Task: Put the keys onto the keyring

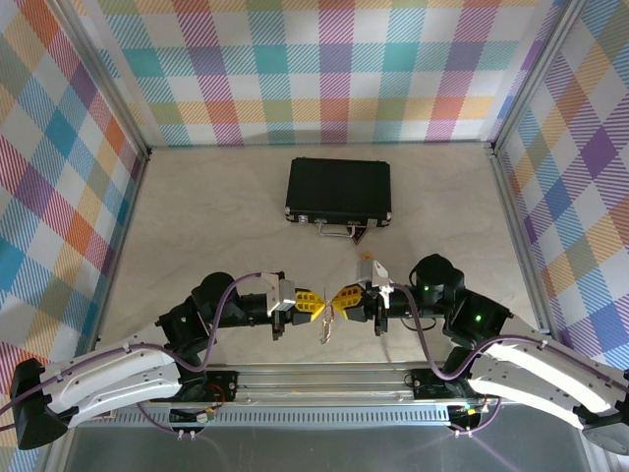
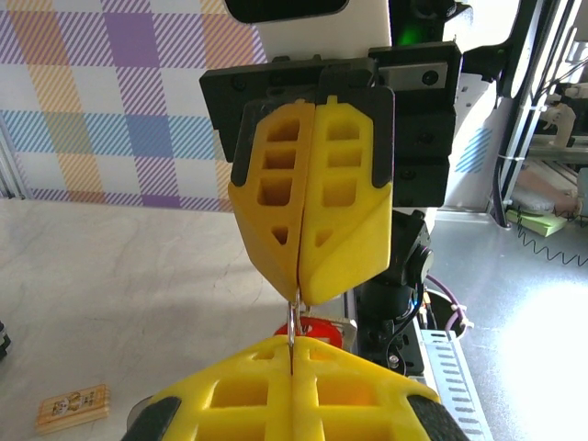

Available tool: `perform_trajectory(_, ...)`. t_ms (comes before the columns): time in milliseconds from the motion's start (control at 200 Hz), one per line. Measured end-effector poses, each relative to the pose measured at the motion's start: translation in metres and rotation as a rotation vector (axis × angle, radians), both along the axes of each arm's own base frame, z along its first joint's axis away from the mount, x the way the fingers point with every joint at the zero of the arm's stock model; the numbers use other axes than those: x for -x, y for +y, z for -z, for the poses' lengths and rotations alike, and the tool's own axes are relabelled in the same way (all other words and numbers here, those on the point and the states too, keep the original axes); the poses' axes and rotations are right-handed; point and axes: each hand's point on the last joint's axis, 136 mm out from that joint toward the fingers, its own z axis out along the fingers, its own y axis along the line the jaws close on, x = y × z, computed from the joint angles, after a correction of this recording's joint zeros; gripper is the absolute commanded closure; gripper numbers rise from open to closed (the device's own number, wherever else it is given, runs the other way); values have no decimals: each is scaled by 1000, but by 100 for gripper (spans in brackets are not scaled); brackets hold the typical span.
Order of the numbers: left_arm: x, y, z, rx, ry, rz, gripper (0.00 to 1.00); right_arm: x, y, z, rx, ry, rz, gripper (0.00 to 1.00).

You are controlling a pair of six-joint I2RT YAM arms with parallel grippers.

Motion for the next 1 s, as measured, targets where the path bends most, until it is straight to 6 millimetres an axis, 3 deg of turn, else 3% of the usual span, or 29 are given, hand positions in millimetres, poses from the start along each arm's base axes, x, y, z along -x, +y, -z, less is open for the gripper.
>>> perform_trajectory(1000,-1,1,-15,66,-33,-12,100,-4,-4,-2,-73,-7,43,100)
